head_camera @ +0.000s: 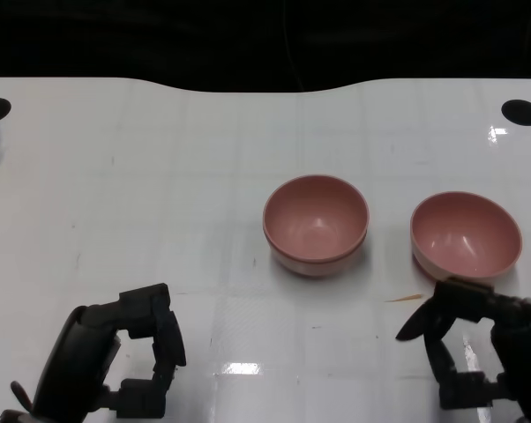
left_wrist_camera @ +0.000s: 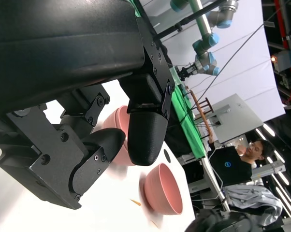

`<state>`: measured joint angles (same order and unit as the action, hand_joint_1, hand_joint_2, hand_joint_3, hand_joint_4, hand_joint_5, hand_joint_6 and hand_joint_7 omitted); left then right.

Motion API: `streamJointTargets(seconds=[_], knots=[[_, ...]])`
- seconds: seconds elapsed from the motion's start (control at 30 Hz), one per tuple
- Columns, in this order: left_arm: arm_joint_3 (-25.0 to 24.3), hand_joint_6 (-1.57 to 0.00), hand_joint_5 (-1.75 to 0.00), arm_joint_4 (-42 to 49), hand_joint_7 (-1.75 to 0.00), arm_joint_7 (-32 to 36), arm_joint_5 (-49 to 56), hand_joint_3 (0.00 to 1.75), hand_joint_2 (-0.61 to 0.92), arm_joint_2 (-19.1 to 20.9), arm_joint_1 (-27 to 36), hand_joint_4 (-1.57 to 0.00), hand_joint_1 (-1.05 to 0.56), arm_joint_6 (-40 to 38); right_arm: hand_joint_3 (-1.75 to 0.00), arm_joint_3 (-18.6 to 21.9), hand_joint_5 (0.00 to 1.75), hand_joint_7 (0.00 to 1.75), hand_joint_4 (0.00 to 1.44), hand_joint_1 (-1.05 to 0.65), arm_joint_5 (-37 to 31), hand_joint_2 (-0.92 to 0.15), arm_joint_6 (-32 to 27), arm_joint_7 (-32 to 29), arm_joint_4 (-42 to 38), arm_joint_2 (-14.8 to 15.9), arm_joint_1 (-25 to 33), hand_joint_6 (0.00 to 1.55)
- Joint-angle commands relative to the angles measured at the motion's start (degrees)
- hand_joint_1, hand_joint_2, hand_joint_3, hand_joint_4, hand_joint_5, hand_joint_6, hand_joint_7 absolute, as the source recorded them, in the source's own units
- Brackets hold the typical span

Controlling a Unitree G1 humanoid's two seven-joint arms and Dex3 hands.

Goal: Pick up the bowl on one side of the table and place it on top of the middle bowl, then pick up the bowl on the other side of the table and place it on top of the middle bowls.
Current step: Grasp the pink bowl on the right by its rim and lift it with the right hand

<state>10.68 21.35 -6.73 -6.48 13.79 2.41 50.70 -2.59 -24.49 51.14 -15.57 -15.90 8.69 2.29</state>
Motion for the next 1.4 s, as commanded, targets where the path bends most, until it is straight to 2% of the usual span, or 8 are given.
streamJointTargets(seconds=[0.03,0.13,0.17,0.2,0.27,0.4,0.83,1.4], knots=[[-1.8,-0.83,-1.75,0.2,-1.69,-2.2,-0.7,1.51,0.35,-0.7,0.6,-1.00,-0.06,-0.8,-1.31,1.3,1.33,0.97,0.72,0.11,-0.6,-0.29,-2.2,-0.2,2.6,1.0,0.0,0.74],[-2.9,-0.83,-1.75,0.1,-1.69,-3.5,-0.6,1.51,0.35,-1.5,0.7,-1.00,-0.06,-1.1,-1.29,1.3,1.29,0.93,0.72,0.11,-0.7,-0.30,-3.0,-0.2,3.3,1.1,0.2,0.73],[-3.0,-0.83,-1.75,-0.1,-1.69,-3.8,-0.3,1.51,0.35,-1.9,0.8,-1.00,-0.06,-1.4,-1.28,2.5,1.28,0.93,0.72,0.11,-2.4,-0.31,-8.3,2.2,7.8,2.5,0.7,0.73],[-3.2,-0.83,-1.75,-0.2,-1.69,-4.0,0.0,1.51,0.35,-2.3,0.8,-1.00,-0.06,-1.8,-0.85,3.4,1.15,0.75,0.42,-0.05,-3.9,-0.47,-12.9,4.2,11.6,3.6,1.2,0.50],[-3.5,-0.83,-1.75,-0.3,-1.68,-4.3,0.5,1.50,0.35,-2.8,0.8,-1.00,-0.07,-2.1,-0.37,4.3,1.08,0.57,0.23,-0.17,-6.2,-0.69,-20.5,7.5,17.5,4.7,2.1,0.38],[-4.2,-0.83,-1.75,-0.2,-1.67,-5.5,0.2,1.49,0.37,-3.4,0.7,-0.99,-0.07,-2.8,-0.06,3.3,0.97,0.40,0.07,-0.33,-9.7,-0.83,-30.2,11.1,23.5,5.2,3.0,0.23],[-5.8,-0.84,-1.75,-0.2,-1.65,-6.6,1.8,1.51,0.36,-4.7,0.8,-0.99,-0.06,-2.7,-0.01,-1.4,0.80,0.28,0.00,-0.52,-25.2,-0.82,-47.7,10.7,23.0,7.1,-2.8,0.18],[-7.0,-0.85,-1.75,-0.9,-1.62,-6.5,3.7,1.54,0.35,-5.7,1.6,-0.98,-0.06,-1.8,0.00,-12.2,0.43,0.04,0.29,-0.47,-29.7,-0.84,-55.9,4.3,-5.5,8.6,-17.1,0.44]])
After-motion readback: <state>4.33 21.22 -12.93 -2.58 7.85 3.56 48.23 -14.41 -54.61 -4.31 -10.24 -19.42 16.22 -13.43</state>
